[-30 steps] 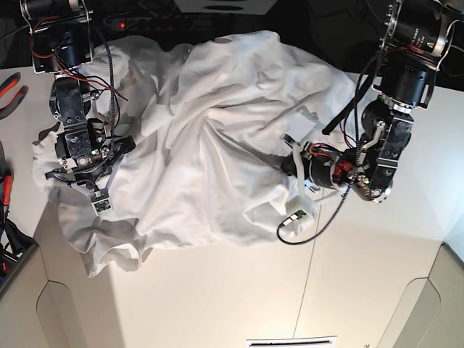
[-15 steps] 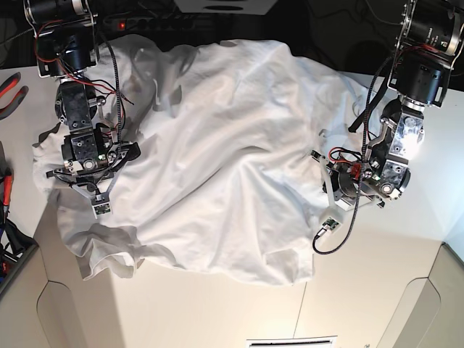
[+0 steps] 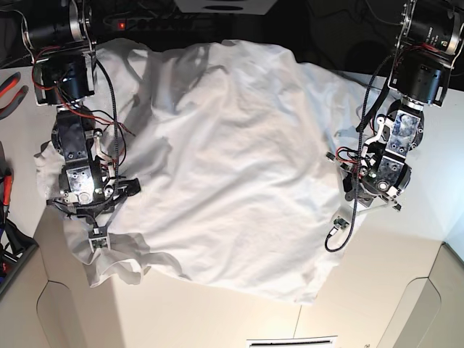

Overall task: Layout the t-shirt on the table in an organized manner, then fold the t-shirt properly
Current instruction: 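Regrasp the shirt edge with the left gripper and pull it outward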

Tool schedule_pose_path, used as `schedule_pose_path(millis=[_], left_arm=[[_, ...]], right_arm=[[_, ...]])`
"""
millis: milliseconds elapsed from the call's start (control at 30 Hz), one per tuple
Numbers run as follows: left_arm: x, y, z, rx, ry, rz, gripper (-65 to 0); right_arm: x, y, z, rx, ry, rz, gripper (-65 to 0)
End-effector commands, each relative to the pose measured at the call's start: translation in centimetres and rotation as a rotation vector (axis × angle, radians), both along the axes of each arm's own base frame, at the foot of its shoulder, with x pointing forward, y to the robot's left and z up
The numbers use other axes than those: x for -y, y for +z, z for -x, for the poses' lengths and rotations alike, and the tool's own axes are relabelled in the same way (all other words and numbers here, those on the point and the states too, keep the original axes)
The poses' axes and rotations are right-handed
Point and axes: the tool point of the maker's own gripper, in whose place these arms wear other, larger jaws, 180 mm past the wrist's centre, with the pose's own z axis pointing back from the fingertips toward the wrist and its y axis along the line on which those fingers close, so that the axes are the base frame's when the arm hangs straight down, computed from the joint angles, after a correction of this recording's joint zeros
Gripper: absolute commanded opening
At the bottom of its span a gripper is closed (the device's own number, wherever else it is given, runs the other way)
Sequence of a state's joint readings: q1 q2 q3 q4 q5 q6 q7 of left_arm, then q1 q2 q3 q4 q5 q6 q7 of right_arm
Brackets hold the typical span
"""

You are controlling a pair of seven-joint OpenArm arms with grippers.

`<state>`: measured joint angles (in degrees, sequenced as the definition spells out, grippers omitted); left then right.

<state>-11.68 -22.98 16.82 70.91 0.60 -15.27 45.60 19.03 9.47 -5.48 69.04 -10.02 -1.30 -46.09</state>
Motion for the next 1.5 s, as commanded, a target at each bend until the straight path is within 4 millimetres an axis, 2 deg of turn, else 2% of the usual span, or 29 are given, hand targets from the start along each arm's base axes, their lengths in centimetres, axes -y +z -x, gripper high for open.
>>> schedule_pose_path(millis=[0,167,267,300,367,467,533,633,767,933,1100,1133,1233,1333,1467], left_arm=[[-1.5,1.7,-1.5,0.049,0.028,-0.024,-65.0],[-3.5,4.0,-3.5,0.170,0.103,0.039,-65.0],[-4.4,5.8,-4.8,0.273,0.157,0.141,-65.0],[-4.3,6.4,-5.2,0.296,0.161,0.189,-65.0],[-3.4,7.3,-5.6,0.311,0.151,0.319,-65.0],[0.0,8.7,-5.5,0.305,0.048,0.550,-65.0],[2.3,9.5,-5.2,0.296,-0.035,0.657,-65.0],[4.0,9.8,-4.9,0.274,-0.056,0.741,-65.0],[6.3,9.0,-4.4,0.224,-0.061,0.785,-65.0],[9.5,8.0,-3.7,0.170,-0.119,0.798,-65.0],[11.0,6.1,-3.0,0.124,-0.228,0.660,-65.0],[11.1,5.7,-2.9,0.119,-0.253,0.619,-65.0],[9.5,4.5,-3.6,0.143,-0.209,0.472,-65.0],[8.2,3.1,-3.6,0.131,-0.165,0.412,-65.0],[5.9,-0.8,-2.5,0.049,-0.090,0.384,-65.0]], right_arm=[[0.2,2.1,-1.9,0.070,0.000,0.002,-65.0],[0.3,4.2,-4.0,0.123,0.000,0.003,-65.0],[0.5,4.7,-4.2,0.130,-0.006,0.017,-65.0],[1.1,4.8,-3.9,0.127,-0.042,0.042,-65.0],[2.7,5.5,-3.2,0.154,-0.133,0.102,-65.0],[3.1,5.9,-2.1,0.176,-0.141,0.155,-65.0],[3.2,5.6,-1.0,0.150,-0.149,0.165,-65.0],[4.0,4.6,1.2,0.071,-0.170,0.212,-65.0],[5.0,2.3,4.4,-0.036,-0.187,0.249,-65.0],[4.7,-0.7,8.2,-0.162,-0.146,0.246,-65.0],[4.1,-2.8,10.8,-0.225,-0.140,0.202,-65.0],[3.8,-3.1,10.9,-0.225,-0.137,0.183,-65.0],[2.6,-4.3,10.8,-0.230,-0.095,0.110,-65.0],[1.8,-5.9,11.2,-0.260,-0.058,0.060,-65.0],[2.2,-7.5,12.2,-0.314,-0.066,0.066,-65.0]])
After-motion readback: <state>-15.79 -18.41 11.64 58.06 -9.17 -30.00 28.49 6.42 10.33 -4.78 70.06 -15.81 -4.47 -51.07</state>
